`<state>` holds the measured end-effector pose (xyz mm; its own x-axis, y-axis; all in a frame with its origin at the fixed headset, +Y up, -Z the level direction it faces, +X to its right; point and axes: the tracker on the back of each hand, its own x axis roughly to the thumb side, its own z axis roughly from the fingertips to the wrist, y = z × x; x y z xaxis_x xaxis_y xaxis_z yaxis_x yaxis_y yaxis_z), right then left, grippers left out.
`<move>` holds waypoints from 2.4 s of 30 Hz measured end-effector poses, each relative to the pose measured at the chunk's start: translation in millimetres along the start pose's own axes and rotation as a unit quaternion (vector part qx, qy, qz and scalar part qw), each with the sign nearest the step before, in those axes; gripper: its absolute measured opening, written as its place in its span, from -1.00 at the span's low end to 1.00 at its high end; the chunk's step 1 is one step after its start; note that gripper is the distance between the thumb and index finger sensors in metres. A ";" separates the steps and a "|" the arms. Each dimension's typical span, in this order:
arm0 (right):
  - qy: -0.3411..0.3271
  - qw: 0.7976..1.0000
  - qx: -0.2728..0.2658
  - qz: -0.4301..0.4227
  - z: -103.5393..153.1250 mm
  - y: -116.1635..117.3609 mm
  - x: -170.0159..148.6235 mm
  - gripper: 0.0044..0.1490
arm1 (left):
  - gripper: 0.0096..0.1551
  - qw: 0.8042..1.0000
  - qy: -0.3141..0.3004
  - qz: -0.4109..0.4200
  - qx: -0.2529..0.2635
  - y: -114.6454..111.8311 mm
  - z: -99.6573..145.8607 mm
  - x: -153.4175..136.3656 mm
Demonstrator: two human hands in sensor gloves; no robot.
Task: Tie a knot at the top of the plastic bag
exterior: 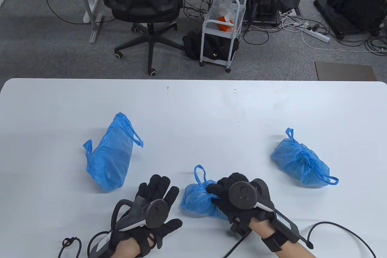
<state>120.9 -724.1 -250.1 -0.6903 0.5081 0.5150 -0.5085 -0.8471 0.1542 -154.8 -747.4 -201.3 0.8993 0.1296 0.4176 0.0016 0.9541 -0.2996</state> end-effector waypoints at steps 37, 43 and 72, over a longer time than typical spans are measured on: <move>0.035 0.997 -0.007 0.073 -72.4 -40.3 -65.7 -0.03 | 0.05 0.999 0.011 0.019 -0.028 -6.1 -6.2 -3.2; -0.007 0.998 -0.005 0.058 4.6 -58.3 -41.9 -0.02 | 0.05 0.999 0.004 0.029 -0.015 -4.2 -7.7 -3.3; -0.018 0.999 0.027 0.025 83.7 -21.2 -37.6 0.05 | -0.05 0.996 0.062 0.040 0.050 49.3 -20.4 -12.6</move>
<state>200.7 -738.2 -202.2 -0.6947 0.4603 0.5527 -0.4448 -0.8788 0.1727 -157.1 -707.4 -238.8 0.9420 0.1786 0.2840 -0.1110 0.9647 -0.2387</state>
